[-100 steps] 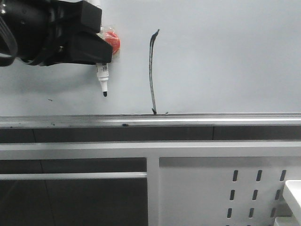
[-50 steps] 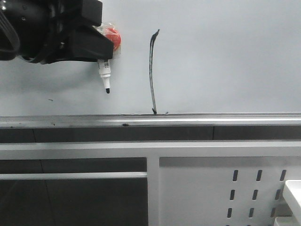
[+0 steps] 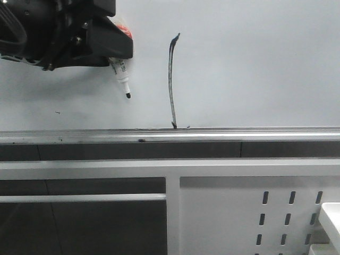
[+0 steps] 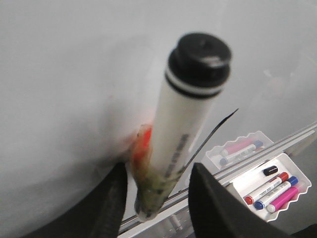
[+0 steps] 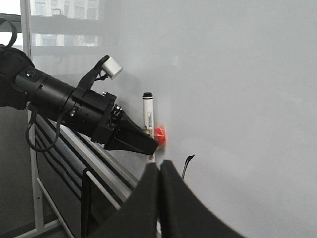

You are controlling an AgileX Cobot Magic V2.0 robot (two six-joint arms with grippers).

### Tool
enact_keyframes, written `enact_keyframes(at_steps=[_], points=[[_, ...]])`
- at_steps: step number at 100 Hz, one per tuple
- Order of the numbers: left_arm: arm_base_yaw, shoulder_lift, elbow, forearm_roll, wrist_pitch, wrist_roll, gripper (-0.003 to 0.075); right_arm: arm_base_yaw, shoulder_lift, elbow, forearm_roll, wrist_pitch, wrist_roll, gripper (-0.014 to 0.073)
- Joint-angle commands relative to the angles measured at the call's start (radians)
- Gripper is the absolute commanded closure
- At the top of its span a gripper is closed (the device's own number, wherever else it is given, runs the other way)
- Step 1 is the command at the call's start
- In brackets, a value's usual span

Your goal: Write number 1 on whiteboard

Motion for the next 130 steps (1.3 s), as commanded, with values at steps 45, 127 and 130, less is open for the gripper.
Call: enact_keyframes(at_steps=[45,127,130], points=[[0.011,-0.228,0.057,0.105,0.181,-0.004,0.0222,-0.006,0.015,-0.025,0.014,-0.052,-0.001,0.0652],[0.011,-1.112,0.146,0.168,0.688,-0.003,0.074,-0.006,0.015,-0.025,-0.03,-0.017,-0.001,0.0652],[0.011,-1.112,0.146,0.168,0.688,-0.003,0.074,-0.006,0.015,-0.025,-0.03,-0.017,-0.001,0.0652]])
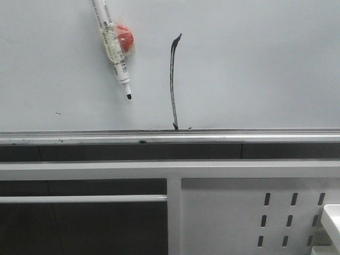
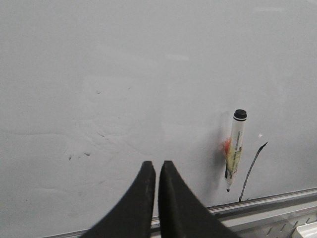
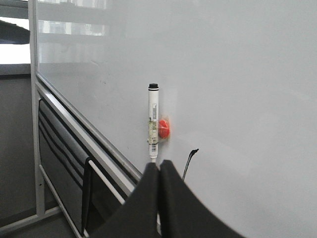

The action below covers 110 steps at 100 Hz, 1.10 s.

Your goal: Write number 1 on whiteboard

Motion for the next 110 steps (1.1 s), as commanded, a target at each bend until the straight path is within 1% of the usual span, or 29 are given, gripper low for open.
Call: enact_keyframes(at_steps=[1,37,42,48,57,69,74,77,86,93,97,102,107,110], points=[[0.002,0.007,-0.028,0.015,-0.054,-0.001,0.074,-0.006,0.015,-0.025,0.005,-0.053,-0.001,0.0652],[0.002,0.007,-0.028,0.015,-0.054,-0.001,0.074,-0.006,0.015,-0.025,0.005,-0.053,-0.001,0.0652],[0.002,0.007,-0.028,0.063,-0.041,0.002,0.074,-0.006,0.015,-0.025,0.005,-0.053,-0.001,0.0652],[0.002,0.007,-0.017,0.172,-0.03,0.002,0.074,-0.006,0.015,-0.025,0.005,-0.053,-0.001,0.0652],[0.004,0.007,0.018,0.247,-0.029,-0.01,0.074,-0.006,0.015,-0.025,0.005,-0.053,-0.001,0.0652],[0.036,0.005,0.122,0.299,-0.1,-0.018,0.074,-0.006,0.015,-0.025,0.005,-0.051,-0.001,0.0652],[0.066,0.001,0.173,0.301,-0.16,-0.027,0.074,-0.006,0.015,-0.025,0.005,-0.051,-0.001,0.0652],[0.091,-0.004,0.204,0.297,-0.218,-0.031,0.074,-0.006,0.015,-0.025,0.005,-0.051,-0.001,0.0652],[0.15,-0.036,0.302,0.239,-0.407,-0.026,0.074,-0.006,0.015,-0.025,0.005,-0.051,-0.001,0.0652],[0.188,-0.07,0.36,0.142,-0.51,0.014,0.074,-0.006,0.015,-0.025,0.005,-0.051,-0.001,0.0652],[0.207,-0.092,0.383,0.058,-0.531,0.062,0.074,-0.006,0.015,-0.025,0.005,-0.051,-0.001,0.0652],[0.23,-0.117,0.397,-0.057,-0.525,0.139,0.074,-0.006,0.015,-0.025,0.005,-0.051,-0.001,0.0652],[0.263,-0.142,0.409,-0.188,-0.521,0.246,0.074,-0.006,0.015,-0.025,0.005,-0.051,-0.001,0.0652],[0.293,-0.156,0.417,-0.264,-0.521,0.335,0.074,-0.006,0.015,-0.025,0.005,-0.051,-0.001,0.0652]])
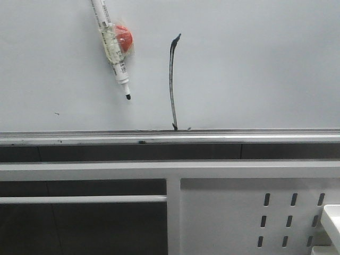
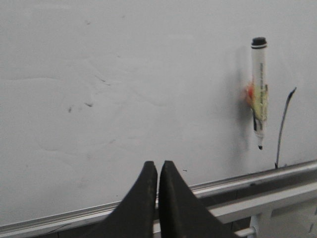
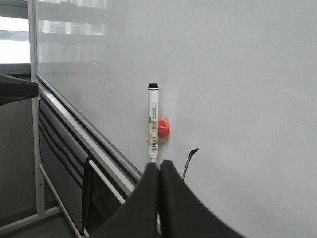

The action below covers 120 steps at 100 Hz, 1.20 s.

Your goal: Write number 1 on whiteboard

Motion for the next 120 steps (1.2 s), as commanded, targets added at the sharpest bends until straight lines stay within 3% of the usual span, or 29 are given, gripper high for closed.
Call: enact_keyframes(at_steps=[1,7,20,51,120], points=[[0.063,-0.031,-0.007,-0.254,-0.088,0.189,0.074,-0.006,0.015,-0.025,0.005,-0.053,-0.002,0.0652],[0.131,-0.059,0.014,-0.357,-0.088,0.291,0.074,-0.006,0.015,-0.025,0.005,-0.053,-0.002,0.0652],[0.249,-0.106,0.089,-0.376,-0.093,0.266,0.074,-0.006,0.015,-0.025,0.005,-0.053,-0.002,0.0652],[0.295,-0.103,0.087,-0.38,0.302,0.235,0.074,-0.006,0.015,-0.025,0.005,-0.051,-0.002,0.0652],[0.295,-0.103,0.086,-0.396,0.295,0.235,0.074,-0.006,0.015,-0.025,0.005,-0.049,-0.002,0.0652]])
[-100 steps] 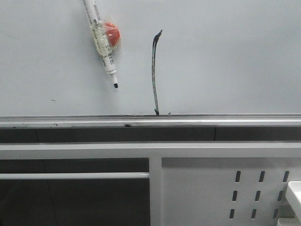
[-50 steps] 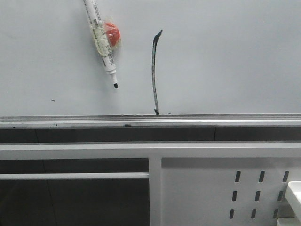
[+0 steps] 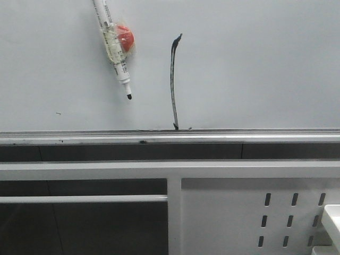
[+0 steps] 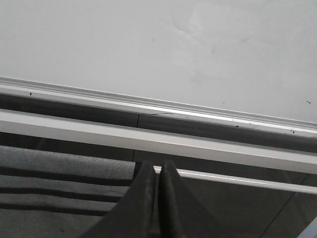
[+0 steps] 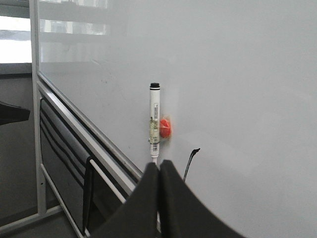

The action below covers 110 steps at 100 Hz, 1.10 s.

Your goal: Write number 1 on whiteboard

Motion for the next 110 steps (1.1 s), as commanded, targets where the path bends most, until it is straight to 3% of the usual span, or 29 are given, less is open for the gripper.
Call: enact_keyframes(at_steps=[1,27,34,44,53,72,94,99,110], points=[[0.001,-0.021,0.035,-0.013,-0.033,-0.007,0.074,-0.006,0.015,-0.025,0.005,-0.051,-0.002,0.0652],[0.001,-0.021,0.035,-0.013,-0.033,-0.007,0.074,-0.006,0.013,0.007,-0.001,-0.068,-0.002,0.0652],[0.001,-0.021,0.035,-0.013,-0.033,-0.007,0.074,-0.007,0.004,0.055,-0.098,-0.11,0.013,0.0652],[0.001,-0.021,0.035,-0.013,-0.033,-0.007,0.074,-0.028,-0.027,0.153,-0.322,-0.122,0.273,0.0652],[0.001,-0.021,0.035,-0.013,-0.033,-0.007,0.074,-0.065,-0.073,0.245,-0.536,-0.138,0.416,0.0652],[0.001,-0.021,0.035,-0.013,-0.033,-0.007,0.074,-0.142,-0.215,0.367,-0.742,-0.188,0.729,0.0671],[0.001,-0.021,0.035,-0.013,-0.033,-0.007,0.074,-0.252,-0.293,0.486,-1.071,-0.264,1.472,0.0671],[0.001,-0.021,0.035,-0.013,-0.033,-0.007,0.074,-0.279,-0.297,0.483,-1.104,-0.199,1.537,0.0671],[0.001,-0.021,0.035,-0.013,-0.033,-0.007,0.074,-0.32,-0.309,0.483,-1.104,-0.142,1.537,0.0671]])
